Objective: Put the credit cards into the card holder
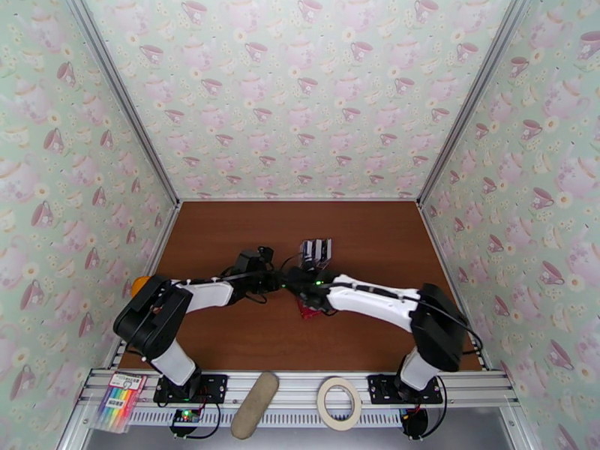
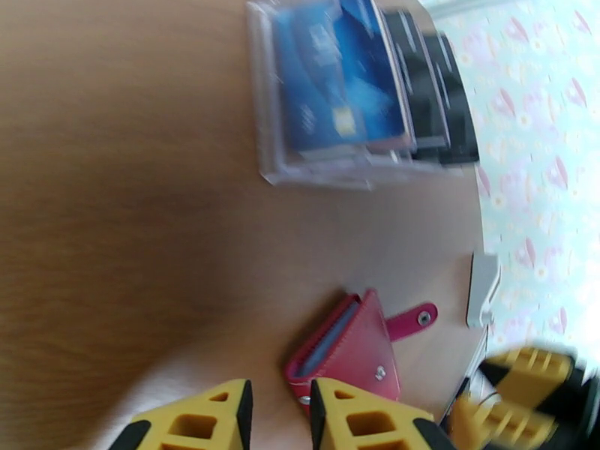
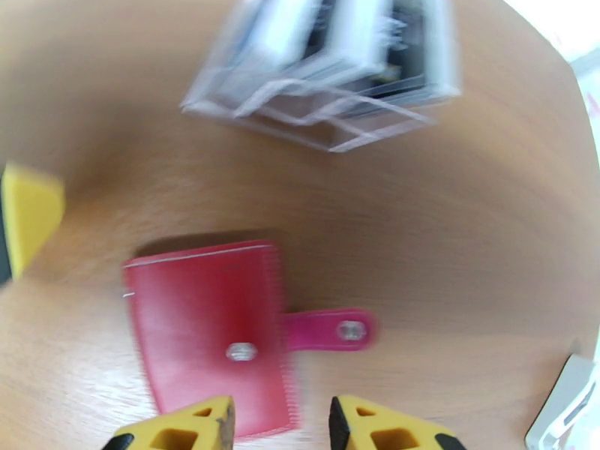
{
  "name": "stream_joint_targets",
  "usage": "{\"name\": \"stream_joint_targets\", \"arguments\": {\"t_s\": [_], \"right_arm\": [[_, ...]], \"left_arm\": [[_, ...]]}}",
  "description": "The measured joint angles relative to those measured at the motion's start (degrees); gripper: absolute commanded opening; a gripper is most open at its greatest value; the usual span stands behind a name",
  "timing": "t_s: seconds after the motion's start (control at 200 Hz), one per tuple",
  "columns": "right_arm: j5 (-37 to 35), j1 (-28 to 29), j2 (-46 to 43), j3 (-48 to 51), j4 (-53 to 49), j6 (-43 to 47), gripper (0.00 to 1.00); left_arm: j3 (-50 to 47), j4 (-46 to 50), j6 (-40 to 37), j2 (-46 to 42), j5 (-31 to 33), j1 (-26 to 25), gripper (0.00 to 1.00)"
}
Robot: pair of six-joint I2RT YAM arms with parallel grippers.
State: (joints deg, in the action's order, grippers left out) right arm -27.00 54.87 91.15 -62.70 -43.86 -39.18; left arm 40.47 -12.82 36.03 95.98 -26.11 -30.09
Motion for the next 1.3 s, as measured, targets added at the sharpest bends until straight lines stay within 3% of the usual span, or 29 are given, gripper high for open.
{"name": "stream_joint_targets", "arguments": {"t_s": [0.2,0.486,0.816,1.302], "right_arm": [[6.4,-6.6,-7.2,7.8,5.1,0.3,0.40],[15.4,-13.0,-9.7,14.5,13.2,1.3,0.40],[19.8,-15.3,-13.8,17.9,16.7,2.0,0.40],[20.4,-16.0,-16.8,19.8,17.3,1.3,0.40]], "left_arm": [[1.5,2.5,0.0,0.3,-0.1,-2.4,0.28],[4.3,8.9,0.1,1.2,0.5,-5.9,0.28],[9.7,16.0,0.2,5.5,1.5,-8.0,0.28],[18.7,20.9,-4.3,11.6,1.8,-8.0,0.27]]}}
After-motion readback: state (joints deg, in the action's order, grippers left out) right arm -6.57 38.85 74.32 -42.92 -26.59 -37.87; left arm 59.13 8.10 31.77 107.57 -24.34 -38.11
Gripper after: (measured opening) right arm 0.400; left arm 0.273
